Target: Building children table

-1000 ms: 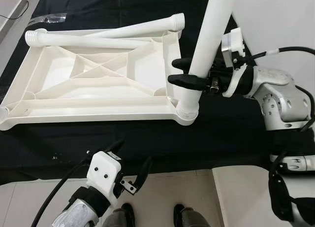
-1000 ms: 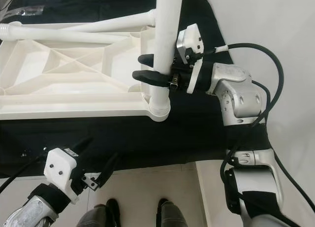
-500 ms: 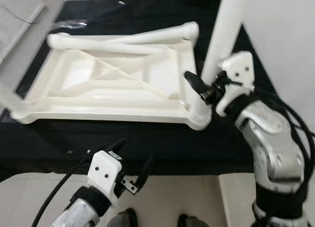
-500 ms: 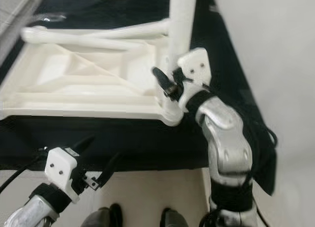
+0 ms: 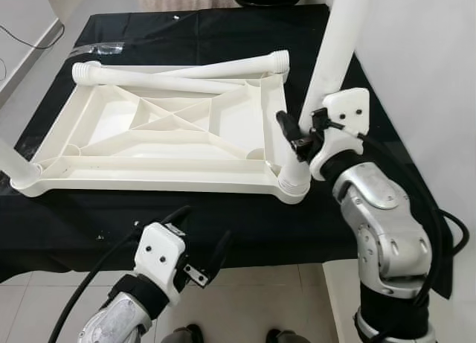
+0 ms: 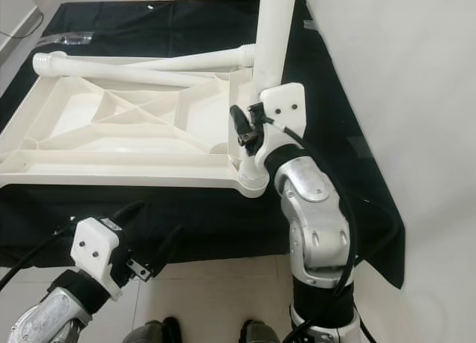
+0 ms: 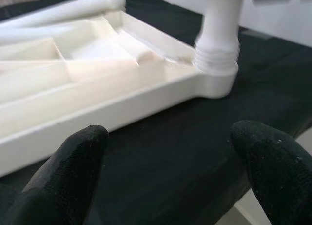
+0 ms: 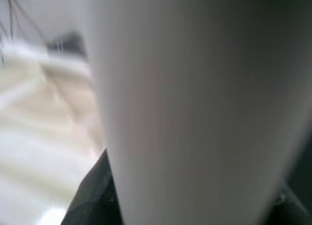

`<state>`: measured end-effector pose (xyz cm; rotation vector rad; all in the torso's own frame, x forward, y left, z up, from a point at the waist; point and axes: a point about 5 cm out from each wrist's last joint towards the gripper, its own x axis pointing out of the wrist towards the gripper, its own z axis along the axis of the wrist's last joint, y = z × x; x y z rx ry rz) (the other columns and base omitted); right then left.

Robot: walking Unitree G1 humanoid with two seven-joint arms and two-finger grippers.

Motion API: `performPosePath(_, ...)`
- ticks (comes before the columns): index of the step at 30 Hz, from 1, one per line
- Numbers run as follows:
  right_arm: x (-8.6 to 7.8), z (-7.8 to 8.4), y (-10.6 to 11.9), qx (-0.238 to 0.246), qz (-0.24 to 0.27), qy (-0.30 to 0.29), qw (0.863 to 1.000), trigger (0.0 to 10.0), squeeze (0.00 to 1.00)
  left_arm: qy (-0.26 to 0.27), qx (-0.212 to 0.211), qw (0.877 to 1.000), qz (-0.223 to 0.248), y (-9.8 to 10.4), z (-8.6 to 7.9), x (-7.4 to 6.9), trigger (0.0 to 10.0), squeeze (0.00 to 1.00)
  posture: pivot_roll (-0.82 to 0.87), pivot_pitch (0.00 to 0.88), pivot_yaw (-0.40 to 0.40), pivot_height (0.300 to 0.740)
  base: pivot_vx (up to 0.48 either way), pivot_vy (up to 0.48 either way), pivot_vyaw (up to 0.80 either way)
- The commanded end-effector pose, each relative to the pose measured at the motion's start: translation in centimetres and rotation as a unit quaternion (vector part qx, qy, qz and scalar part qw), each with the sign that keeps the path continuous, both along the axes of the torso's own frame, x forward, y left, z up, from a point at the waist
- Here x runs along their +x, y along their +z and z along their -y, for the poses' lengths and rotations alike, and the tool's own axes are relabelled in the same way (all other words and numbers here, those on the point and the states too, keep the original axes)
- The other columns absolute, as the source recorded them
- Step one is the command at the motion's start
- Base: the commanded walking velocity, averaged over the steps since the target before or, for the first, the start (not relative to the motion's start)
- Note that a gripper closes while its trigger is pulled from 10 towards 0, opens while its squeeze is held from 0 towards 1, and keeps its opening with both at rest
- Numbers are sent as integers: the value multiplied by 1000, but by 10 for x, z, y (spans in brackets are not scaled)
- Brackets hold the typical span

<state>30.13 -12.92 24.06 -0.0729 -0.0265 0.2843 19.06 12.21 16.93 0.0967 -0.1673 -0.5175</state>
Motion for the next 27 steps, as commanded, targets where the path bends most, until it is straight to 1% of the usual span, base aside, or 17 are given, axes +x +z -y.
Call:
performPosePath(1, 2, 3, -6, 6, -19, 1, 1000, 10000, 1000, 3, 0, 1000, -12, -6, 0, 0, 10000, 0, -48, 258, -16, 740, 0, 0, 0)
performPosePath(4, 6, 0, 5, 16, 9, 42, 999, 10000, 1000, 1, -1, 1000, -11, -7, 0, 2, 10000, 0, -47, 251, -11, 740, 0, 0, 0)
performPosePath(6, 10, -5, 15, 19, 33, 123, 992, 10000, 1000, 0, -1, 1000, -12, -9, -1, 5, 10000, 0, -49, 239, -8, 740, 0, 0, 0)
performPosePath(7, 9, -9, 19, 12, 39, 195, 980, 10000, 976, 1, -2, 1000, -15, -11, -1, 7, 10000, 0, -47, 233, -7, 740, 0, 0, 0)
performPosePath(8, 8, -11, 20, 5, 37, 234, 972, 10000, 161, 3, -4, 1000, -17, -12, -1, 9, 10000, 0, -46, 230, -7, 740, 0, 0, 0)
performPosePath(9, 8, -11, 20, 5, 37, 234, 972, 10000, 161, 3, -4, 1000, -17, -12, -1, 9, 10000, 0, -46, 230, -7, 740, 0, 0, 0)
performPosePath(10, 8, -12, 21, -1, 35, 261, 965, 10000, 0, 3, -5, 1000, -19, -13, -2, 10, 10000, 0, -43, 226, -7, 740, 0, 0, 0)
performPosePath(13, 14, -9, 24, -30, 46, 326, 944, 10000, 0, 3, -10, 1000, -19, -14, -1, 15, 10000, 0, -40, 216, -5, 740, 0, 0, 0)
performPosePath(15, 16, -8, 25, -33, 49, 334, 941, 10000, 0, 2, -11, 1000, -19, -14, -1, 15, 10000, 0, -40, 216, -5, 740, 0, 0, 0)
performPosePath(18, 25, -7, 28, -34, 59, 391, 918, 10000, 0, 0, -10, 1000, -16, -15, 1, 20, 10000, 0, -38, 199, 0, 740, 0, 0, 0)
performPosePath(20, 26, -7, 29, -32, 61, 399, 914, 10000, 0, 1, -10, 1000, -17, -15, 0, 21, 10000, 0, -38, 199, 0, 740, 0, 0, 0)
performPosePath(22, 27, -9, 29, -32, 61, 438, 896, 10000, 0, 1, -9, 1000, -16, -16, -1, 23, 10000, 0, -30, 196, 7, 740, 0, 0, 0)
performPosePath(23, 28, -9, 29, -35, 60, 453, 889, 9098, 0, 1, -9, 1000, -16, -16, -2, 24, 10000, 0, -30, 196, 7, 740, 0, 0, 0)
performPosePath(24, 29, -10, 29, -35, 60, 455, 888, 3765, 0, 1, -9, 1000, -15, -16, -2, 24, 10000, 0, -31, 195, 11, 740, 0, 0, 0)
performPosePath(25, 30, -10, 29, -33, 60, 454, 888, 1059, 0, 1, -9, 1000, -15, -16, -2, 24, 10000, 0, -32, 195, 12, 740, 0, 0, 0)
performPosePath(26, 32, -10, 28, -31, 61, 458, 887, 0, 0, 1, -9, 1000, -15, -16, -2, 25, 10000, 0, -30, 193, 14, 740, 0, 0, 0)
performPosePath(27, 32, -10, 28, -31, 61, 458, 887, 0, 0, 1, -9, 1000, -15, -16, -2, 25, 10000, 0, -30, 193, 14, 740, 0, 0, 0)
